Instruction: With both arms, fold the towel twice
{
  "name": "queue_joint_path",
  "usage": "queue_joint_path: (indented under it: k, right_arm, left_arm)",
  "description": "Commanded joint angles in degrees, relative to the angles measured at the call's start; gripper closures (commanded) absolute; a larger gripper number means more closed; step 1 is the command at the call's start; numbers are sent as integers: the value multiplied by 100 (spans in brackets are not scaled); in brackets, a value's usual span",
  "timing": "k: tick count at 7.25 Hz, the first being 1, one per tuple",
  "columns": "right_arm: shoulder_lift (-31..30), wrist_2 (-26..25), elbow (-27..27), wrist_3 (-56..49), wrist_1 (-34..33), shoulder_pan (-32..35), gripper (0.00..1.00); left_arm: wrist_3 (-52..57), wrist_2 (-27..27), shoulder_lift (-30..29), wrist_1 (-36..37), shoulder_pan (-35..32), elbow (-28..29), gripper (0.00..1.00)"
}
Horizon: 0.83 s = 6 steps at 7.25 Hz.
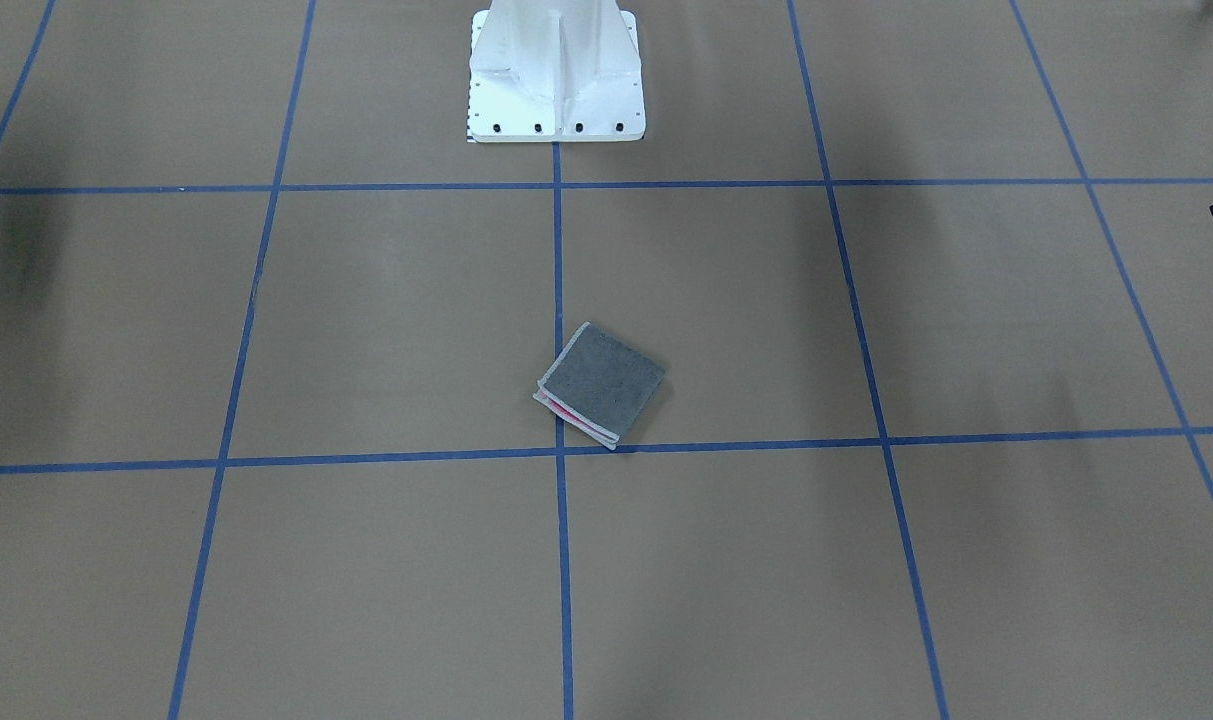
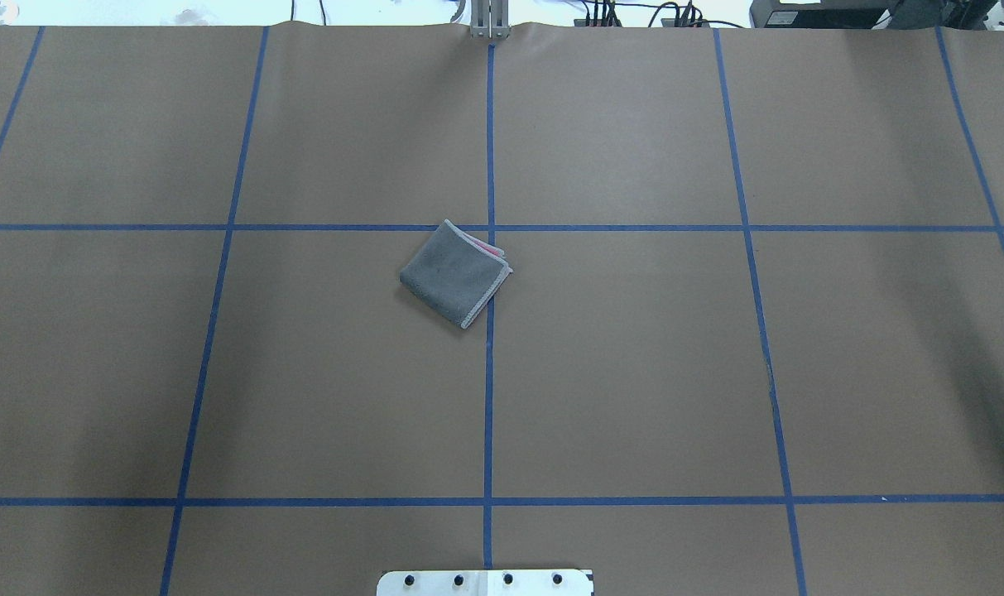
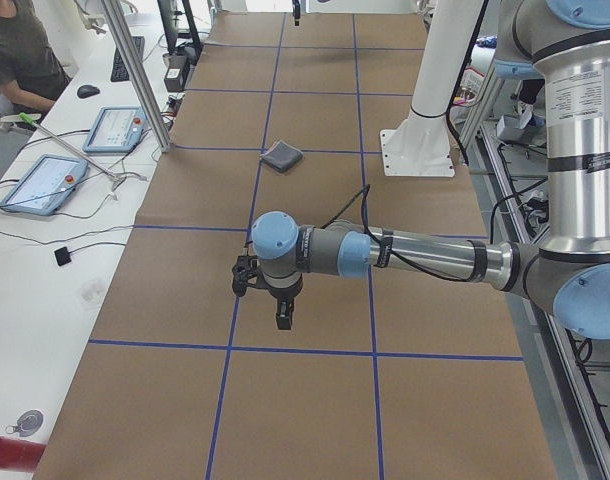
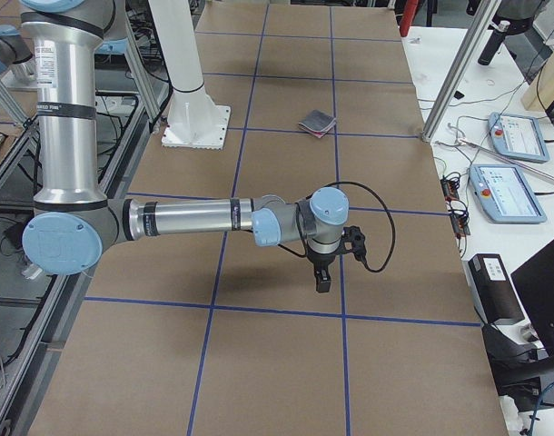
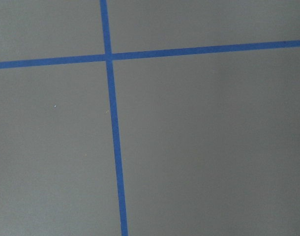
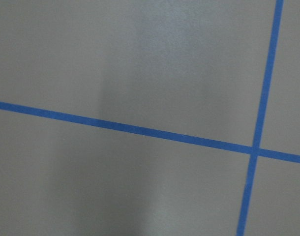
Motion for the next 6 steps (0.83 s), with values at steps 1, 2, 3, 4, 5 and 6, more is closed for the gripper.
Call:
queue_joint_path:
  k: [1, 2, 3, 4, 5, 6]
  right_arm:
    - [-120, 128, 20, -6, -12, 145, 0]
    - [-138, 155, 37, -6, -12, 260, 0]
    - [-147, 155, 37, -6, -12, 270, 0]
    - [-165, 155, 37, -6, -29, 305, 0]
    - [-156, 155, 46, -15, -125, 331, 0]
    - [-156, 155, 46, -58, -187, 366, 0]
  left_arm:
    - [17, -67, -25, 81, -191, 213, 0]
    - [-1, -58, -16, 64, -191, 318, 0]
    - [43, -75, 79, 3, -217, 276, 0]
    - [34, -76, 89, 20, -217, 284, 0]
    - [34, -32, 80, 20, -217, 258, 0]
    - [43, -6, 46, 3, -217, 249, 0]
